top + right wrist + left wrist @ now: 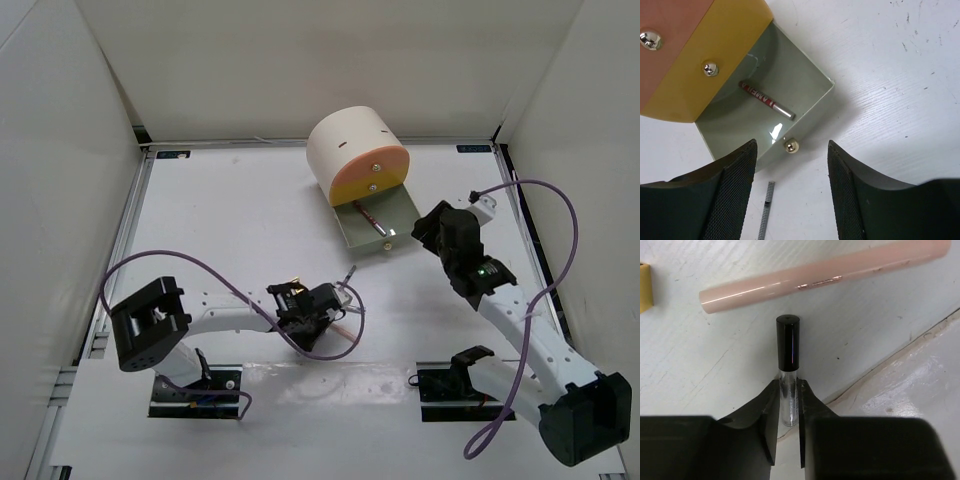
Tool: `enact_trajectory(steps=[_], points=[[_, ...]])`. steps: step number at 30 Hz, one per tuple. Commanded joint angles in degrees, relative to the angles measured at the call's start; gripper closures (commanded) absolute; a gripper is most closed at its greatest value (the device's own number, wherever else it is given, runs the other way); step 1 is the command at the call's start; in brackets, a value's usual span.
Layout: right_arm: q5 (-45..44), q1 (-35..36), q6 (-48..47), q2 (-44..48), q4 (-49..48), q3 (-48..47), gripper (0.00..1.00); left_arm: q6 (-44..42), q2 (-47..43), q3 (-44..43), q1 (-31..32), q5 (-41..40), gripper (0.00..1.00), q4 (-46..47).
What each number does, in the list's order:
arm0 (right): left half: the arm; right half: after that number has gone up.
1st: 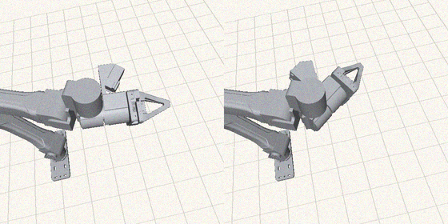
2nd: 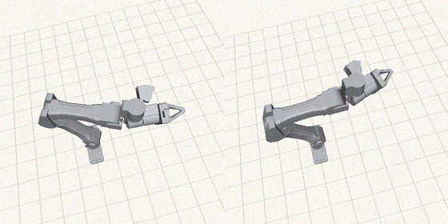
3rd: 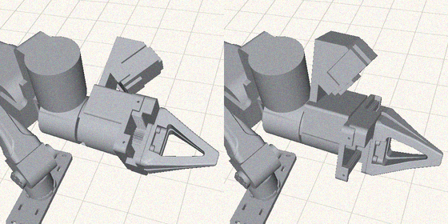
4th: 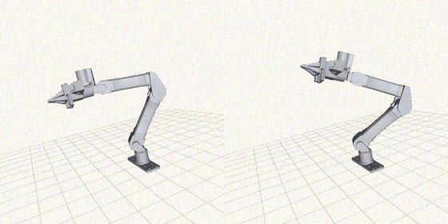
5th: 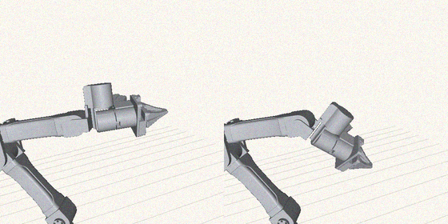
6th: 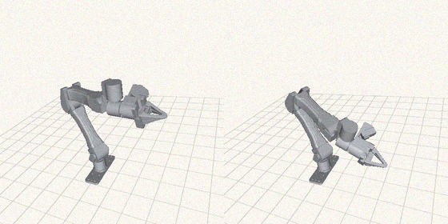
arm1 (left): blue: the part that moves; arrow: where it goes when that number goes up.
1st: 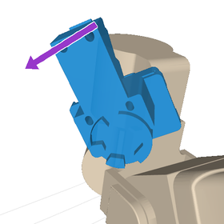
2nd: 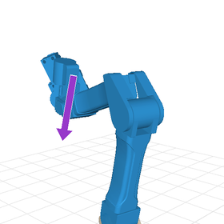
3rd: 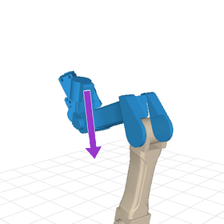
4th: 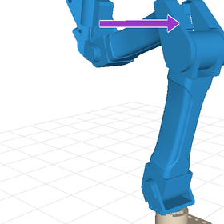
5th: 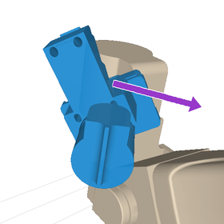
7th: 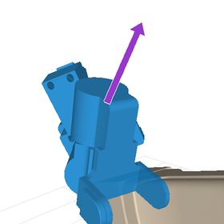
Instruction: Organize the makeup
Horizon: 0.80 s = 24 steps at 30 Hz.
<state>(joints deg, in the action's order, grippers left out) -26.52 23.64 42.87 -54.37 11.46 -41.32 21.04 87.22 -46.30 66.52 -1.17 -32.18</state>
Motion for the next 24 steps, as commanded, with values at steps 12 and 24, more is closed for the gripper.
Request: enact_trajectory(steps=[12, 24], points=[[-4.05, -0.44, -2.44, 7.26, 5.93, -0.52, 0.34, -0.71, -2.84, -20.65, 5.55, -17.07, 0.9, -14.84], [-9.51, -0.79, -4.38, 10.25, 12.09, -0.78, 0.01, -33.34, 18.4, -46.9, -15.36, -4.38, 0.9, 12.15]])
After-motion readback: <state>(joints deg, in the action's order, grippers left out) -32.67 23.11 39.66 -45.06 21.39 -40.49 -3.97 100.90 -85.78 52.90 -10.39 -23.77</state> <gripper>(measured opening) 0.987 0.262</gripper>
